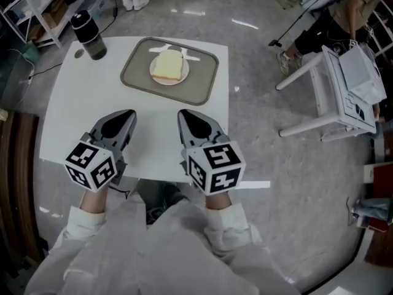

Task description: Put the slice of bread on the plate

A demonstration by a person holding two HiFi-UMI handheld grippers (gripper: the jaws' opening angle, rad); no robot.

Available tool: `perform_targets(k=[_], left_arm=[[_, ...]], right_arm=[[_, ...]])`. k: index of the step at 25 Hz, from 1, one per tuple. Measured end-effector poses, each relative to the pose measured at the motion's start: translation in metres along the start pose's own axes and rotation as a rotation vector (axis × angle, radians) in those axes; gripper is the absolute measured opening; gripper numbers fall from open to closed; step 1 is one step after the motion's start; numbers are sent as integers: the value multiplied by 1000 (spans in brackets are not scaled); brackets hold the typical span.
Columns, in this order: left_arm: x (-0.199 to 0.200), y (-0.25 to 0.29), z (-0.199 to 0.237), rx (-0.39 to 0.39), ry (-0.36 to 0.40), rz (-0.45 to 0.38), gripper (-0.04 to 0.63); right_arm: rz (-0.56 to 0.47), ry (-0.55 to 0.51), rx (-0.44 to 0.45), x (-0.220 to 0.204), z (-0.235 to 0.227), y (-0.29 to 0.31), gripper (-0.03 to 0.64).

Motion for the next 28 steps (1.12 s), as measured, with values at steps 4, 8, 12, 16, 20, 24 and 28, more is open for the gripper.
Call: perform_targets(k=[4,8,12,16,20,24,28], left_arm=[[-14,-15,-19,-10,2,12,11],[-27,-24,-33,-21,-3,30,11],[-32,-28,-38,-32,-16,26,11],[-29,-28,-40,-38,-18,11,11],[-28,-29,-42,-68,-18,18,9],[-32,-34,-36,-82,-20,42,9],[-38,-39,-30,-92,-30,66,9]], right_arm=[[15,-16,36,-14,17,-13,15],[31,-46,72,-24,33,-23,15],[54,-55,83,-33,40,-25,15],[70,-51,86,-36,45,-26,15],[82,-53,97,-38,56,-20,15],[91,-57,97,-38,64,-11,15],[90,-70,84,-34,69,-7,15]])
Point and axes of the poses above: the fingertips, and each gripper's own axes: y forward along the fingers, z to its left, x out of its top, the point moved 4 cm from there along -y, backward along the fingers, and after that the axes turned 2 degrees about x, right-handed, at the moved point
